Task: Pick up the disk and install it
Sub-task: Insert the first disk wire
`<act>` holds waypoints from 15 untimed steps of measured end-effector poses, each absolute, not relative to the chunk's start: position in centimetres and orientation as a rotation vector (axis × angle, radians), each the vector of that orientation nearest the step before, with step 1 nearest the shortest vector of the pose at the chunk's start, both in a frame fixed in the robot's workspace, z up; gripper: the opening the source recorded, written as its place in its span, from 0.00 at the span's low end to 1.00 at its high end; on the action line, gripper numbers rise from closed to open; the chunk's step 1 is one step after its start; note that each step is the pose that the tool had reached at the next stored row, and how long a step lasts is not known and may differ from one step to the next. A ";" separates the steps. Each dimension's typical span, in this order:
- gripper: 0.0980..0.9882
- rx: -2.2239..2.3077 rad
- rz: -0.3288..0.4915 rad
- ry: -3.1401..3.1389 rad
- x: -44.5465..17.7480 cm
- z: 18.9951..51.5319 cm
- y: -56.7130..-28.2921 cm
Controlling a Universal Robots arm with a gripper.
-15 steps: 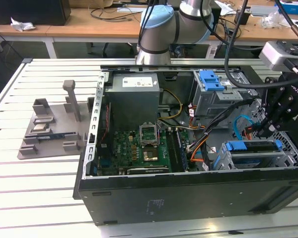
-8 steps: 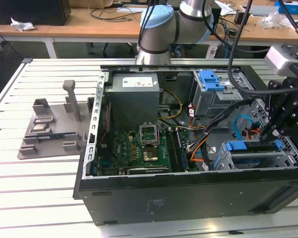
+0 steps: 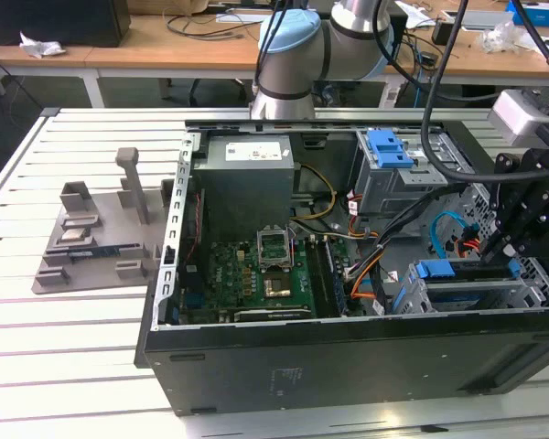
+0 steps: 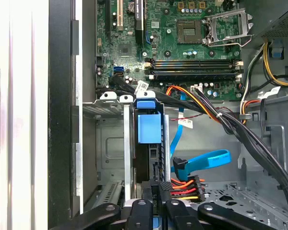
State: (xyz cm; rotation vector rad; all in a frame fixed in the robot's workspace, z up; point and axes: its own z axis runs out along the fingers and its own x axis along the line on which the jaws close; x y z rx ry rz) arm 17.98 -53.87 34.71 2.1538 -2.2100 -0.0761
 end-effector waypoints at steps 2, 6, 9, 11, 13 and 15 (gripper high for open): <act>0.08 2.159 -0.077 -2.206 18.0 34.7 -53.8; 0.08 2.168 -0.080 -2.200 18.0 34.5 -53.7; 0.08 2.170 -0.080 -2.198 18.0 34.4 -53.6; 0.08 2.171 -0.080 -2.197 18.0 34.3 -53.6; 0.08 2.172 -0.080 -2.196 18.0 34.2 -53.5; 0.08 2.173 -0.080 -2.195 18.0 34.2 -53.5</act>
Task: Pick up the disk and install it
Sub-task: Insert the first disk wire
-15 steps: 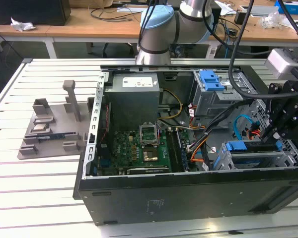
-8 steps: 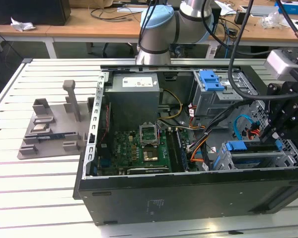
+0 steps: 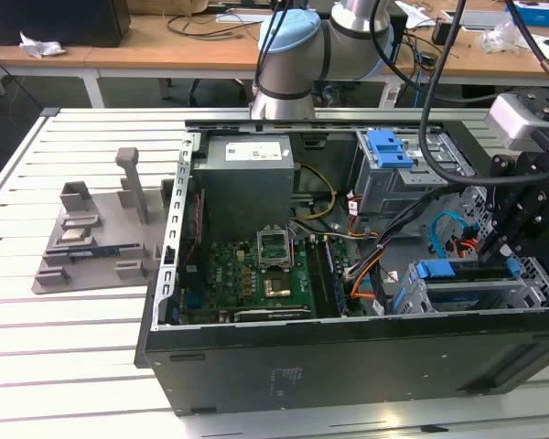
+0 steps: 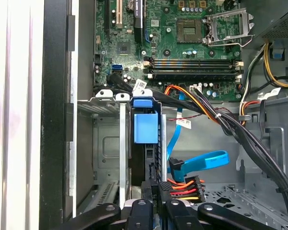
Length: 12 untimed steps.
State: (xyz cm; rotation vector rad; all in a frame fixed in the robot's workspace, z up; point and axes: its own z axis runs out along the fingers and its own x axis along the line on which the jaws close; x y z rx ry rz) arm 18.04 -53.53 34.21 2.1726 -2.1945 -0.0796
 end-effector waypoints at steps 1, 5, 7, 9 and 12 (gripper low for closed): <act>0.08 2.173 -0.080 -2.194 18.1 34.2 -53.5; 0.08 2.174 -0.080 -2.193 18.1 34.2 -53.5; 0.08 2.174 -0.080 -2.193 18.1 34.2 -53.5; 0.08 2.174 -0.079 -2.193 18.1 34.2 -53.5; 0.08 2.174 -0.079 -2.193 18.2 34.1 -53.5</act>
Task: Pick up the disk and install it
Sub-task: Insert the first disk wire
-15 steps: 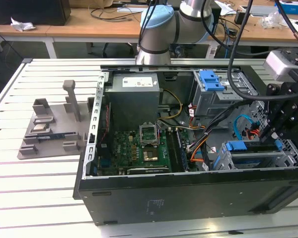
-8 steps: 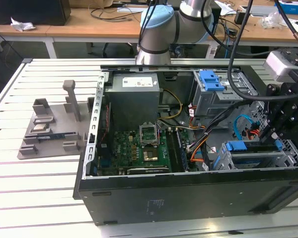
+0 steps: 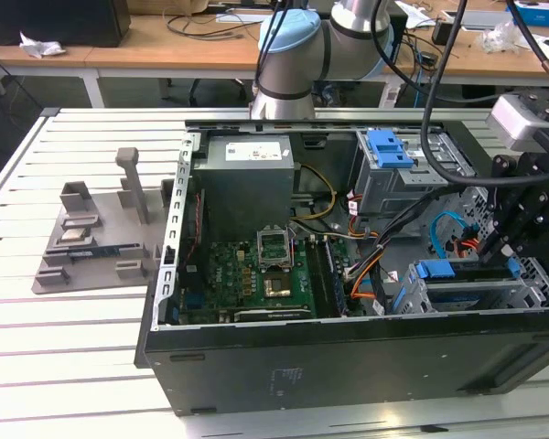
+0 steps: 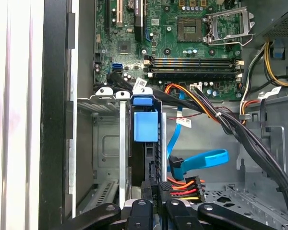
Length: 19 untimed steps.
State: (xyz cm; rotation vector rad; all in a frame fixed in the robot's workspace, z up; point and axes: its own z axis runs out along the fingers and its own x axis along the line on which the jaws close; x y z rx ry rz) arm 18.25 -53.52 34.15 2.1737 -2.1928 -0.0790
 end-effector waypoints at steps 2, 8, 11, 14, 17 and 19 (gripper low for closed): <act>0.08 2.173 -0.079 -2.193 18.2 34.1 -53.5; 0.08 2.174 -0.079 -2.193 17.9 34.0 -53.5; 0.08 2.174 -0.081 -2.194 18.4 34.0 -53.5; 0.08 2.174 -0.081 -2.195 18.4 34.0 -53.5; 0.08 2.174 -0.081 -2.195 18.2 33.8 -53.5; 0.08 2.173 -0.081 -2.194 18.1 33.6 -53.5</act>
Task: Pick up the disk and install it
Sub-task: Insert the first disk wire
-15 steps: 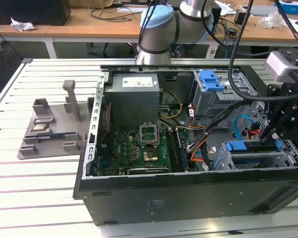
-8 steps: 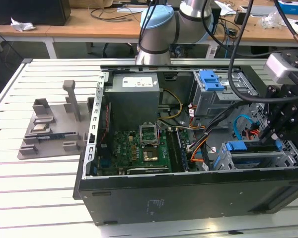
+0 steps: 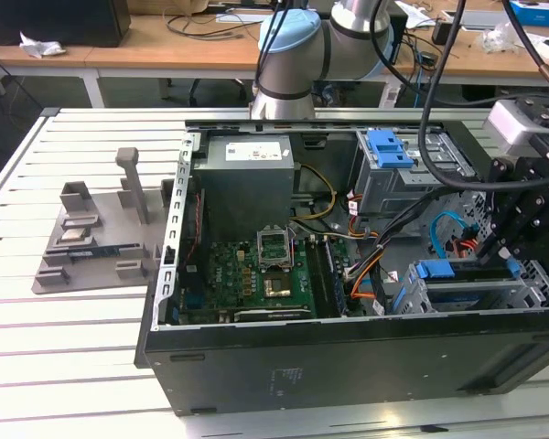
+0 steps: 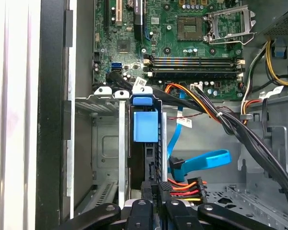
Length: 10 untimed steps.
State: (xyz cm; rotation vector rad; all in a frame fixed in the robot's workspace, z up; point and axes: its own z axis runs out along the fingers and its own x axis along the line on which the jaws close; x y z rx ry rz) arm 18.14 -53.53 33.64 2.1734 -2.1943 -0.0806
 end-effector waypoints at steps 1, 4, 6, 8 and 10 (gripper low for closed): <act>0.08 2.173 -0.080 -2.194 18.1 33.5 -53.5; 0.08 2.173 -0.081 -2.195 18.1 33.3 -53.5; 0.08 2.173 -0.080 -2.194 18.2 33.3 -53.5; 0.08 2.173 -0.081 -2.195 18.2 33.2 -53.5; 0.09 2.175 -0.084 -2.196 18.3 33.1 -53.5</act>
